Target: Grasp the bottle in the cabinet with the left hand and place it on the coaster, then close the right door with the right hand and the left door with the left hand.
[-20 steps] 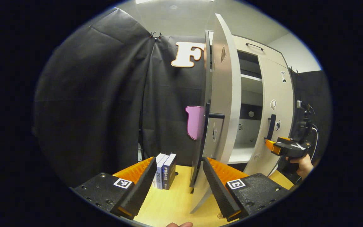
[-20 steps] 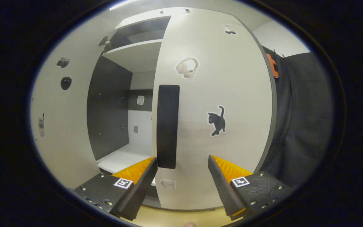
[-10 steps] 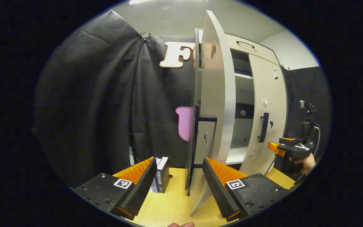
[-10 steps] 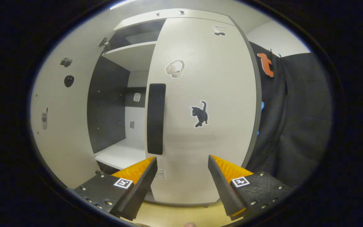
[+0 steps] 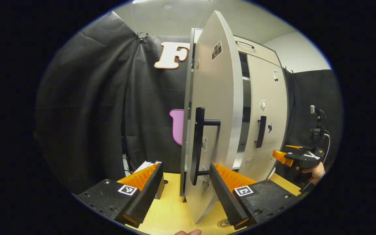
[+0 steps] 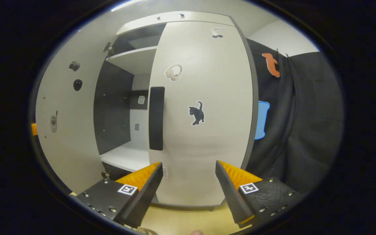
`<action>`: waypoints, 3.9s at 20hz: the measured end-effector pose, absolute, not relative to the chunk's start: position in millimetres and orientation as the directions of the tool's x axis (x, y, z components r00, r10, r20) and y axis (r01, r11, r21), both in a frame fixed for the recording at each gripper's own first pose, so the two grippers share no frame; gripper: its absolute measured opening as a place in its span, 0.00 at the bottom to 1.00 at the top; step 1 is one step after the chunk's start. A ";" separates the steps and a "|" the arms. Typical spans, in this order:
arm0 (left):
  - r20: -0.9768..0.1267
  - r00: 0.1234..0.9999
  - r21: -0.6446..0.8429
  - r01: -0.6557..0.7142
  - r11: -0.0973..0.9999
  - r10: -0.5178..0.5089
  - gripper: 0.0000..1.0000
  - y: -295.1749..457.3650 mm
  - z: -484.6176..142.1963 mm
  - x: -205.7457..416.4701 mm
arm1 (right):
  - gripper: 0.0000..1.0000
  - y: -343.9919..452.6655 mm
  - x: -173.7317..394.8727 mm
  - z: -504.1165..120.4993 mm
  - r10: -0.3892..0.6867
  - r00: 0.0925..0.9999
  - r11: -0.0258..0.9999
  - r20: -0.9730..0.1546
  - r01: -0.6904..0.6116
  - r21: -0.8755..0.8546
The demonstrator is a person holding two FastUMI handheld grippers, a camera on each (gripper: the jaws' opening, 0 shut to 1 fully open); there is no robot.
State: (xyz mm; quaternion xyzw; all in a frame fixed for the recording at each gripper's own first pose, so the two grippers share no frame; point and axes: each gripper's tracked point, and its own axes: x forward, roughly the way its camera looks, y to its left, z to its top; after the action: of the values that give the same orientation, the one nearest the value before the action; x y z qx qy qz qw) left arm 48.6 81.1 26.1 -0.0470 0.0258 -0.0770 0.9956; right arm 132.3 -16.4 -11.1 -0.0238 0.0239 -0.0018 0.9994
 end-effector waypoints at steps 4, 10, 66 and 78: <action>-0.024 0.985 -0.042 0.170 0.985 -0.171 0.92 56.4 29.1 54.7 | 0.98 -29.4 120.6 -11.3 -0.010 0.999 0.999 -0.049 0.008 -0.041; -0.034 0.982 -0.073 0.185 0.980 -0.188 0.93 33.9 26.9 70.3 | 0.97 -51.3 111.8 -14.0 -0.027 0.998 0.999 -0.056 0.026 -0.019; 0.019 0.992 -0.044 0.127 0.991 -0.126 1.00 -105.0 33.3 159.9 | 0.98 -85.7 60.8 20.5 -0.051 0.999 0.998 -0.017 0.052 0.034; 0.022 0.998 -0.081 0.056 0.995 -0.054 0.98 -61.7 47.9 0.7 | 0.98 -72.5 10.8 34.9 -0.058 0.998 0.998 -0.002 0.058 0.022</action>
State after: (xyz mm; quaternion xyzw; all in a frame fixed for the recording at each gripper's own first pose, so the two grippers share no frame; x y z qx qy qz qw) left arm 0.7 -61.7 47.9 -0.0410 -0.0097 -0.0274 0.9987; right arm 10.8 -72.5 34.9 0.0111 0.0005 -0.0290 0.9995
